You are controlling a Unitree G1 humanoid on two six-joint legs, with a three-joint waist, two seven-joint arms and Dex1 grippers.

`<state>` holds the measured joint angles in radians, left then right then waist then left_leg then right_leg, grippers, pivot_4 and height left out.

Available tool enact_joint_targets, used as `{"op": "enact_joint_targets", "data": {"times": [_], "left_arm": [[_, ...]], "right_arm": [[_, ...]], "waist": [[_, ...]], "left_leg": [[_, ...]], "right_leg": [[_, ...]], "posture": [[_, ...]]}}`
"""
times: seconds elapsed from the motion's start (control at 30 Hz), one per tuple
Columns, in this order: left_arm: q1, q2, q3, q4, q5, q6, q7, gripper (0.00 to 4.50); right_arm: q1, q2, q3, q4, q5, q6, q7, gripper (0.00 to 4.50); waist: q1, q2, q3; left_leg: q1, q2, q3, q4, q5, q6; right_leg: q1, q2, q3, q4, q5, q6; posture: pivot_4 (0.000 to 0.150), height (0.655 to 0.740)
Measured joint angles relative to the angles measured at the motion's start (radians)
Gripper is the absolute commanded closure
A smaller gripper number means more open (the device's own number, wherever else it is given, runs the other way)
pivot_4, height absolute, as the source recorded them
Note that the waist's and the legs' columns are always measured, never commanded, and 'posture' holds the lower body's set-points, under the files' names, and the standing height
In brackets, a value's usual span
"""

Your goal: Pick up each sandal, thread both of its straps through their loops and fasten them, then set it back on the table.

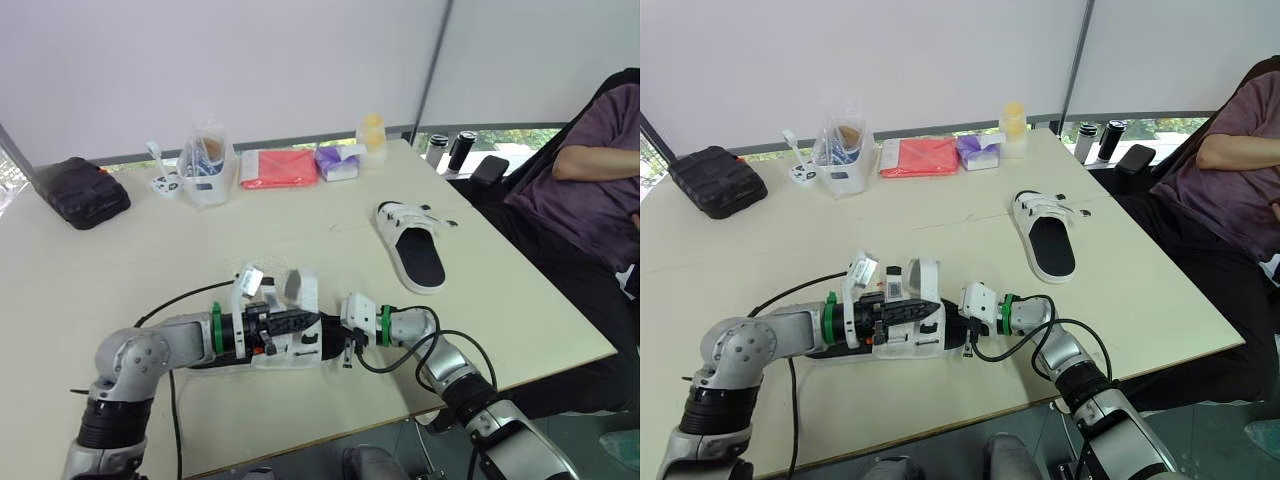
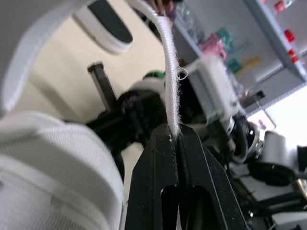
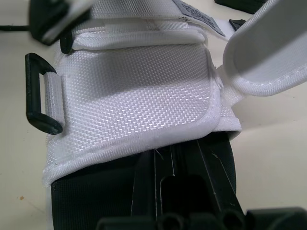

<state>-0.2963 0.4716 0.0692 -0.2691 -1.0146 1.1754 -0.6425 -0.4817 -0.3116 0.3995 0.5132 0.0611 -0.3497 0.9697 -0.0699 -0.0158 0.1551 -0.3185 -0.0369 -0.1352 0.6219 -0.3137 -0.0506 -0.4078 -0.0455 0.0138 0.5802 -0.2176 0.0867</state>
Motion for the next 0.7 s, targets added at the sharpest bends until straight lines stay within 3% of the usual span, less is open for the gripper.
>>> {"op": "enact_joint_targets", "data": {"times": [0.33,0.5,0.6,0.7], "left_arm": [[0.015,0.05,-0.058,-0.01,0.058,-0.052,-0.054,4.46],[0.015,0.093,-0.132,-0.035,0.161,-0.143,-0.099,4.46],[0.019,0.079,-0.137,-0.036,0.191,-0.178,-0.102,4.46],[0.012,0.025,-0.08,0.0,0.139,-0.138,-0.071,4.46]], "right_arm": [[0.0,0.001,-0.001,0.0,0.0,0.0,-0.001,4.5],[0.001,0.003,-0.001,0.001,0.0,0.0,-0.004,4.5],[0.002,0.003,-0.002,0.002,0.0,0.0,-0.007,4.5],[0.003,0.003,-0.003,0.002,0.0,0.0,-0.013,4.5]], "waist": [[-0.001,0.0,0.0],[-0.001,0.0,0.0],[-0.002,0.006,-0.001],[0.001,0.01,-0.002]], "left_leg": [[-0.001,0.0,0.001,0.0,0.0,0.0],[-0.001,0.001,0.001,0.0,0.0,-0.001],[-0.004,0.005,0.0,0.001,-0.001,-0.001],[-0.01,0.015,0.0,0.001,-0.001,-0.001]], "right_leg": [[-0.002,0.0,-0.002,-0.003,0.0,0.0],[-0.002,0.0,-0.004,-0.004,0.0,0.0],[-0.001,0.0,-0.016,-0.017,0.0,0.0],[0.002,-0.002,-0.026,-0.025,0.0,0.0]], "posture": [[0.15,0.74],[0.15,0.74],[0.15,0.74],[0.15,0.74]]}}
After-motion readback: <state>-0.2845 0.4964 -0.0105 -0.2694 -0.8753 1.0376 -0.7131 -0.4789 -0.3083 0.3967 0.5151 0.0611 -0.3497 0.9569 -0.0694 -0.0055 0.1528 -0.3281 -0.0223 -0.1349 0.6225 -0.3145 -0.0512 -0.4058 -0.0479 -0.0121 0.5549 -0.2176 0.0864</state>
